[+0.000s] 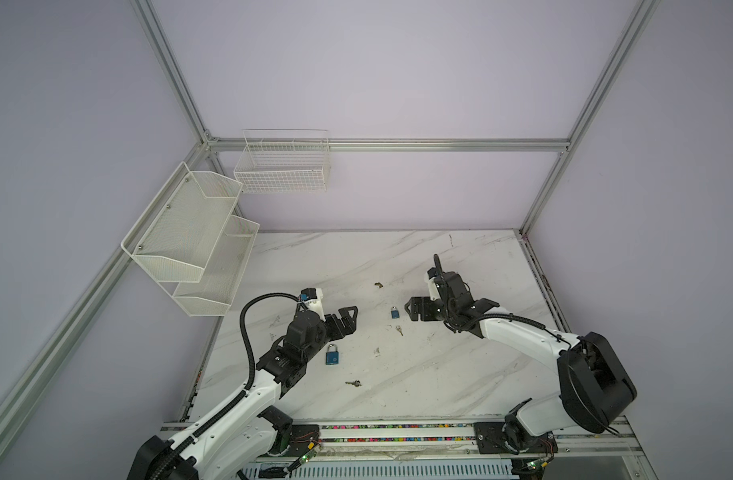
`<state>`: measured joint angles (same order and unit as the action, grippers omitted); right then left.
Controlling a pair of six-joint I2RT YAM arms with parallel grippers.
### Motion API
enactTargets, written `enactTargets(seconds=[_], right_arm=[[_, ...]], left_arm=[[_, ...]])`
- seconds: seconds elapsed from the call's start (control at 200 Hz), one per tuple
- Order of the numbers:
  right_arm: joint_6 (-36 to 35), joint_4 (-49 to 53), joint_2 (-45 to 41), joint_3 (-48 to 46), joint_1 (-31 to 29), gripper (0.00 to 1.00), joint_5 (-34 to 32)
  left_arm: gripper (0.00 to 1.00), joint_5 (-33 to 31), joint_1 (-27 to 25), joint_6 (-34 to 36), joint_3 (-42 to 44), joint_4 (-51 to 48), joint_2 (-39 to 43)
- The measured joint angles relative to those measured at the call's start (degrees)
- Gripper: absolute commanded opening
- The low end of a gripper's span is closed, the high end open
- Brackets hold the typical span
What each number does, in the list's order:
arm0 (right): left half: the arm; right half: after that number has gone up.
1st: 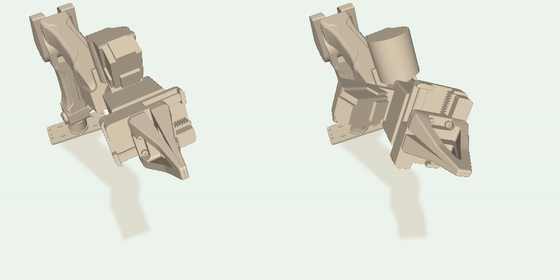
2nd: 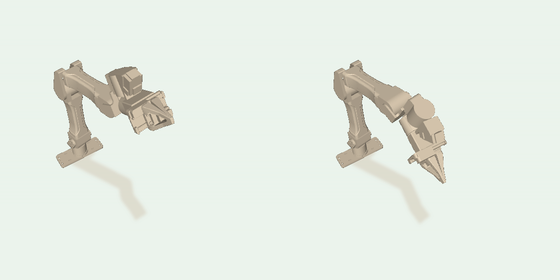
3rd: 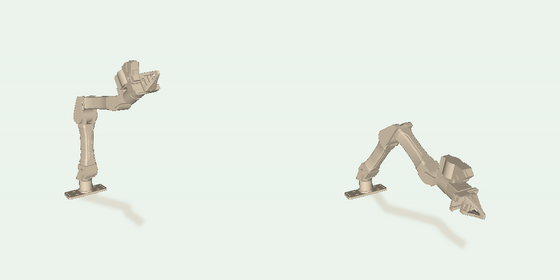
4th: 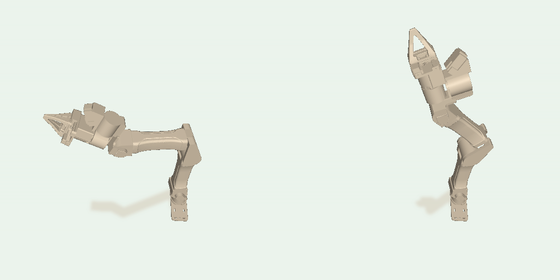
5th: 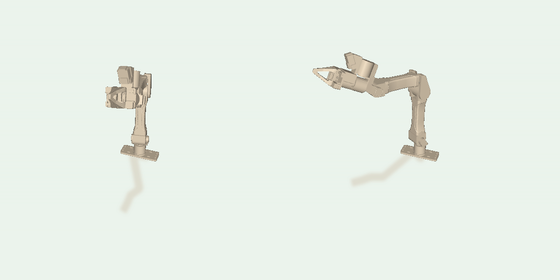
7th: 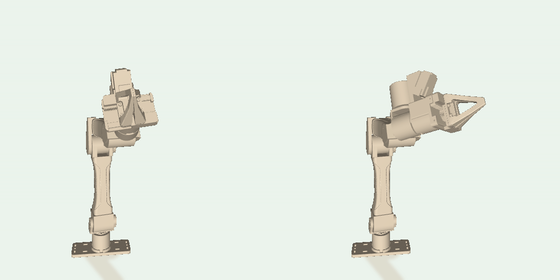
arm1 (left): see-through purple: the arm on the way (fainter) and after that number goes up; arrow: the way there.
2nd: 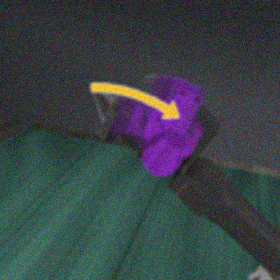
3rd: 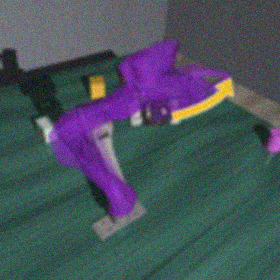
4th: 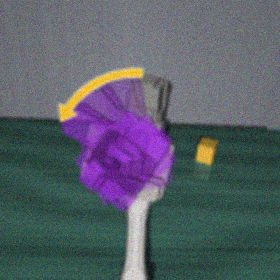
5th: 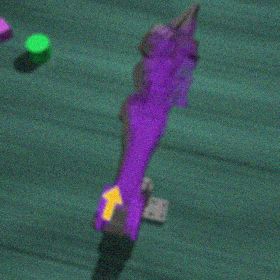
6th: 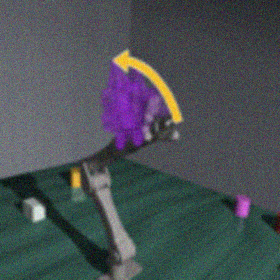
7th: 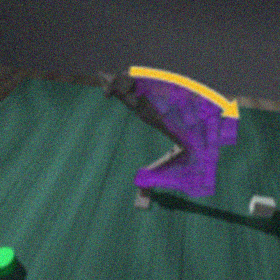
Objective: Unlock with the key
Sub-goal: 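Swing both grippers inward toward the blue padlocks and silver key, then lower the right gripper onto the silver key and close it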
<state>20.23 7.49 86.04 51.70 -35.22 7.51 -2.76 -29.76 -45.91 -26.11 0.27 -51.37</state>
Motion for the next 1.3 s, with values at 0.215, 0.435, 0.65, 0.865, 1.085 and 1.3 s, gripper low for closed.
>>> enactTargets(seconds=[0.215,0.435,0.65,0.865,1.085,1.3], right_arm=[[-2.7,2.2,5.2,4.2,-6.3,0.85,-3.6],[-4.2,2.2,10.1,5.8,-8.9,0.76,-4.6],[-6.3,2.6,13.9,7.2,-10.2,0.67,-6.2],[-8.0,2.9,15.5,8.7,-11.0,0.55,-9.2],[-9.1,3.6,17.0,9.4,-11.1,0.49,-11.1],[-9.6,4.0,18.3,9.6,-11.1,0.42,-11.8]], left_arm=[[1.00,-1.9,-2.6,-2.0,0.0,-1.7,-0.4],[1.00,-3.8,-2.9,-3.1,0.0,-4.1,-0.3],[1.00,-4.9,-2.9,-3.5,-0.5,-6.2,0.1],[1.00,-5.0,-2.9,-4.6,-0.5,-7.1,0.4],[1.00,-4.7,-2.9,-5.8,-1.0,-7.5,0.1],[1.00,-3.8,-3.0,-5.9,-2.4,-7.3,-1.7]])
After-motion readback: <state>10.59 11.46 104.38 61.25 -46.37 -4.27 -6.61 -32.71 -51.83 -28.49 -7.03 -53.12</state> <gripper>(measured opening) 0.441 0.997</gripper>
